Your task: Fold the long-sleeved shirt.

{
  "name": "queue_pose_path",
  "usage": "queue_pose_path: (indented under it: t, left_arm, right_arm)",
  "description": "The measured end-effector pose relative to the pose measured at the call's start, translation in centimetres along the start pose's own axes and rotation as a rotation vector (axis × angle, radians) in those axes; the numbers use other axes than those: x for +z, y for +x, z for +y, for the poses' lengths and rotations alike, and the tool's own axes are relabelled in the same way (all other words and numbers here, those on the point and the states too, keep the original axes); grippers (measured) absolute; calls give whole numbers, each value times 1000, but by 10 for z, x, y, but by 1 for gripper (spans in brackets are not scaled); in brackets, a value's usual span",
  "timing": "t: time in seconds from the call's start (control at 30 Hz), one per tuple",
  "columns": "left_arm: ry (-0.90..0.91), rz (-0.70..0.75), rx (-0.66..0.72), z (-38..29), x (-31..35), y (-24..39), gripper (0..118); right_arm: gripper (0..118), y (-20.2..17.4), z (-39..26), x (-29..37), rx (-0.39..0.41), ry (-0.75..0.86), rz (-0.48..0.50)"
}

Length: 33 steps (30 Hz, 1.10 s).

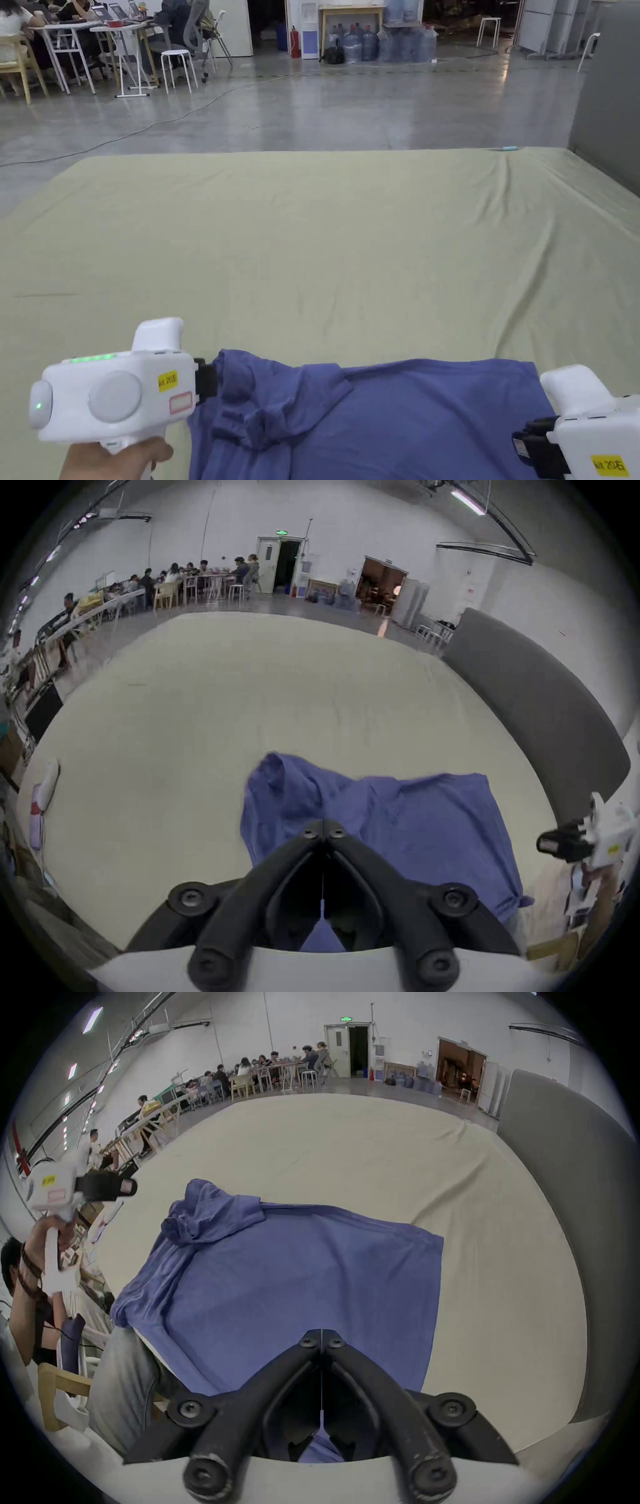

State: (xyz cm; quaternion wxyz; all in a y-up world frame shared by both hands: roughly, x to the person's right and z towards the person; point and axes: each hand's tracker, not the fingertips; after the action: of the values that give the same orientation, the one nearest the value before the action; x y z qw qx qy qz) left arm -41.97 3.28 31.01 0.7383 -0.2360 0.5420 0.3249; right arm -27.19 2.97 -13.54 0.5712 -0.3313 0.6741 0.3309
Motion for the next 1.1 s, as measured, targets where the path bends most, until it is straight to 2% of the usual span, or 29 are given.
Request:
queue_pose_path:
  t: [0.03, 0.07, 0.13, 0.17, 0.27, 0.37, 0.43, 0.5, 0.53, 0.57, 0.6, 0.63, 0.67, 0.73, 0.8, 0.83, 0.9, 1.03, 1.1]
  left_arm:
    - [1, 2, -2, 11, -11, -4, 0]
    - [2, 1, 3, 21, -24, -1, 6]
    - [-33, -49, 32, 44, -58, -13, 83]
    - [-60, -8, 57, 53, -77, -17, 102]
    - [-140, 100, 50, 66, -128, -17, 101]
    - [-268, 115, 51, 63, -169, -18, 98]
    - [-339, 122, 95, 56, -188, -21, 77]
    - [-402, 121, 106, 48, -199, -22, 74]
    - [-380, 168, 63, 43, -198, -17, 70]
    - [-335, 157, 16, 43, -192, -11, 63]
    - [-334, 125, 20, 46, -185, -9, 22]
    - [-306, 46, 36, 49, -178, -3, 2]
    - [-295, 53, 39, 50, -171, 7, 2]
    - [-284, 116, -90, 51, -162, 18, 2]
    - [-267, 88, -101, 50, -152, 24, 2]
    - [-266, 78, -89, 49, -147, 25, 2]
    - [-248, 53, -55, 51, -142, 16, 2]
    - [-239, 44, -53, 51, -136, 9, 2]
    - [-244, 48, -53, 49, -136, 9, 2]
  right_arm:
    - [0, -1, 1, -1, 0, -1, 0]
    - [0, 0, 2, -2, -1, -2, 3]
    - [0, 3, 1, -6, -9, -6, 4]
    - [0, 4, 0, -8, -11, -8, 3]
    - [0, 9, -1, -12, -24, -16, 0]
    - [0, 16, -1, -18, -40, -31, 2]
    - [0, 22, 1, -25, -48, -42, -9]
    - [0, 29, 4, -31, -58, -51, -31]
    - [0, 34, 6, -34, -66, -51, -37]
    - [0, 39, 10, -38, -74, -51, -39]
    - [0, 45, 16, -43, -85, -50, -41]
    - [0, 52, 24, -49, -100, -47, -46]
    - [0, 58, 38, -55, -110, -52, -52]
    - [0, 73, 61, -70, -146, -47, -113]
    - [1, 91, 84, -88, -173, -44, -159]
    - [19, 103, 95, -99, -199, -40, -172]
    - [75, 122, 113, -123, -265, -104, -203]
    - [76, 151, 133, -164, -366, -208, -184]
    - [74, 154, 135, -174, -367, -219, -194]
